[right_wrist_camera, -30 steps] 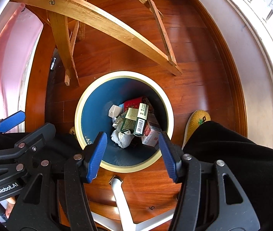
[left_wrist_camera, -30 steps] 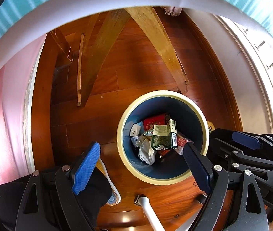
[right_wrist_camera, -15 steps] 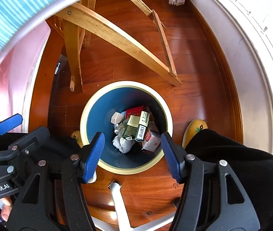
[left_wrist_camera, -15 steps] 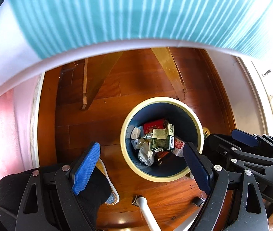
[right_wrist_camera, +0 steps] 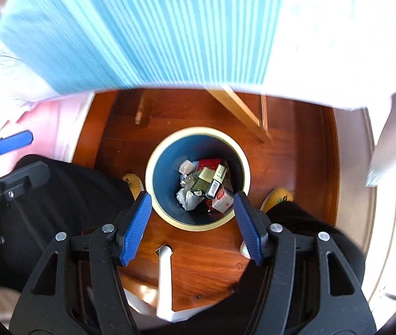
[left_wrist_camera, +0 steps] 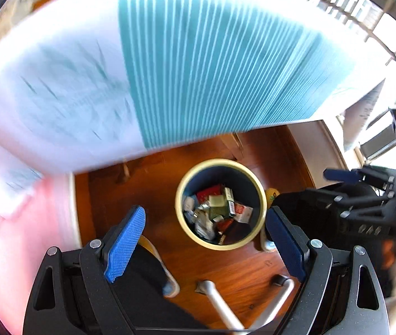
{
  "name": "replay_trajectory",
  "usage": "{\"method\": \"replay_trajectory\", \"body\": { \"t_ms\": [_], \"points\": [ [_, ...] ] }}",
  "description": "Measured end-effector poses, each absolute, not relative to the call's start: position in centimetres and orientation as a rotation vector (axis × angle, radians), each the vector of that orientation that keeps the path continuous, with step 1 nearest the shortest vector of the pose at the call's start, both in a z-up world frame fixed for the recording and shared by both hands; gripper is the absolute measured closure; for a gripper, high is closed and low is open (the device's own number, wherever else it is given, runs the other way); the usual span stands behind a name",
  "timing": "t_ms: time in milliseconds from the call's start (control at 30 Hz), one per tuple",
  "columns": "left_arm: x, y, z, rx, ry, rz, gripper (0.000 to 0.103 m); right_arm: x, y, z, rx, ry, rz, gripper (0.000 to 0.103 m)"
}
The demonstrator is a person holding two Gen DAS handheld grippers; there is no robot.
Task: Collect trash
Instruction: 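Raise both tools back over the table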
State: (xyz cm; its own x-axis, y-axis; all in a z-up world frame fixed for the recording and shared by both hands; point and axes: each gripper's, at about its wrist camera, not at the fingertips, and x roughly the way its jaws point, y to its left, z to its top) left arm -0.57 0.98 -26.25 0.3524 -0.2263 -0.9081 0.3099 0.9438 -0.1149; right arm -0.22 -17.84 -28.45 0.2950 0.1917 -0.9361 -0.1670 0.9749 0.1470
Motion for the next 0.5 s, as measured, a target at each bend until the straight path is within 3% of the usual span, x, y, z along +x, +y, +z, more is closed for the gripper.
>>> {"method": "replay_trajectory", "body": {
  "t_ms": [500],
  "points": [
    [4.6,5.4,-7.9,0.148,0.869,-0.194,0.014,3.3,-17.0,-8.4,-0.037,0.915,0.377,0.045]
  ]
}}
